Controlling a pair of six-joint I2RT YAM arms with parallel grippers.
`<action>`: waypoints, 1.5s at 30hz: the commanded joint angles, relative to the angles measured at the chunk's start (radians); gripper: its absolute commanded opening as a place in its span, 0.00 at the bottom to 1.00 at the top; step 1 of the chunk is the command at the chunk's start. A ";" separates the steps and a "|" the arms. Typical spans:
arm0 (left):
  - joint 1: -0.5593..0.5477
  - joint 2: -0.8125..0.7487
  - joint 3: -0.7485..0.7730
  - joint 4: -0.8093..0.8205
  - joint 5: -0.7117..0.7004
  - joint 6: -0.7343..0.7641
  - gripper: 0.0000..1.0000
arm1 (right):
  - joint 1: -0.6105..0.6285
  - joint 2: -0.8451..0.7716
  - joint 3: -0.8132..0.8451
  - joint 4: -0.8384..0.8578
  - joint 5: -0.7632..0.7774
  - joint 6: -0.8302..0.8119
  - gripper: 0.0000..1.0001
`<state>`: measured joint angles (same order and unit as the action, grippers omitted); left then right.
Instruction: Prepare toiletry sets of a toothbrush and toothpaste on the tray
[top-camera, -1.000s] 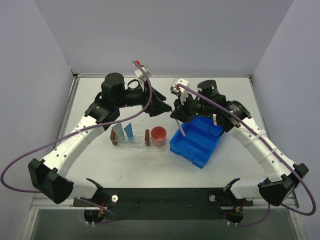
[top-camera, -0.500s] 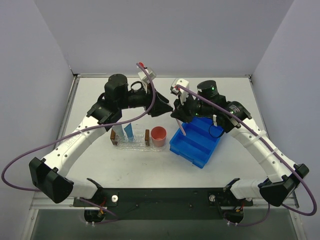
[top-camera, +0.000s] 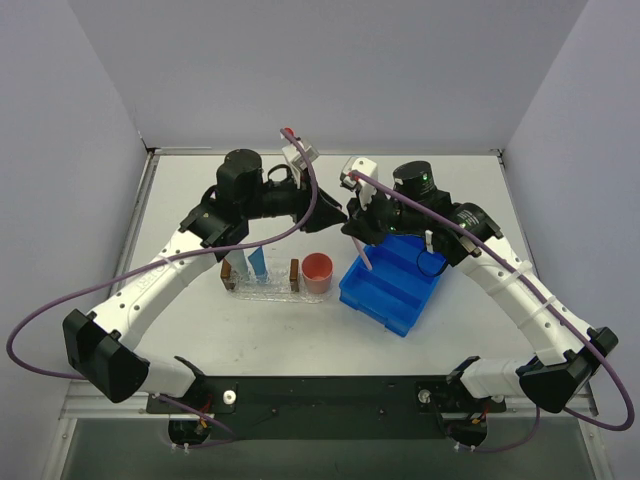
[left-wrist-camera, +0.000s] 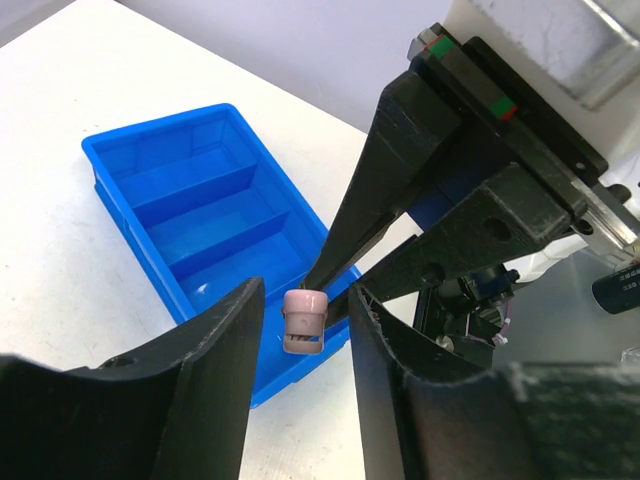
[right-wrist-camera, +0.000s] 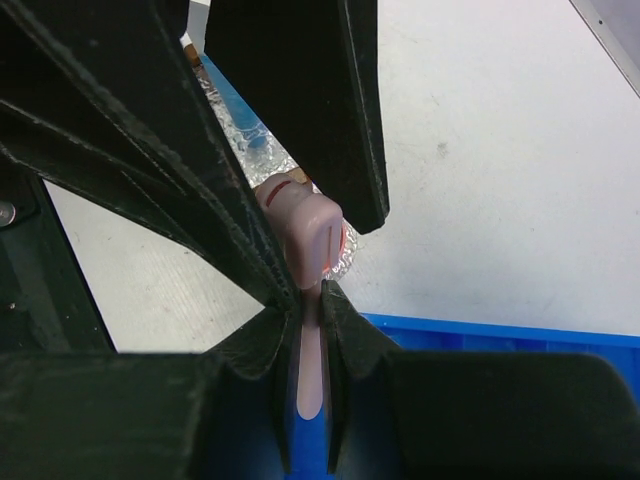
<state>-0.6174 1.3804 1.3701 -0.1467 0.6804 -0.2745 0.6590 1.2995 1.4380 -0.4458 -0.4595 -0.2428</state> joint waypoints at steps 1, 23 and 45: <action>-0.011 0.008 0.015 0.012 -0.007 0.015 0.47 | 0.010 -0.034 0.032 0.035 0.002 -0.001 0.05; -0.021 -0.034 0.000 -0.020 -0.016 0.081 0.00 | 0.013 -0.026 0.012 0.039 0.064 0.002 0.41; 0.076 -0.210 -0.062 -0.194 -0.209 0.308 0.00 | -0.007 -0.138 -0.180 0.019 0.104 -0.108 0.69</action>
<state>-0.5701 1.2377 1.3067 -0.2996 0.5449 -0.0414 0.6621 1.2221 1.2827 -0.4316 -0.3630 -0.3252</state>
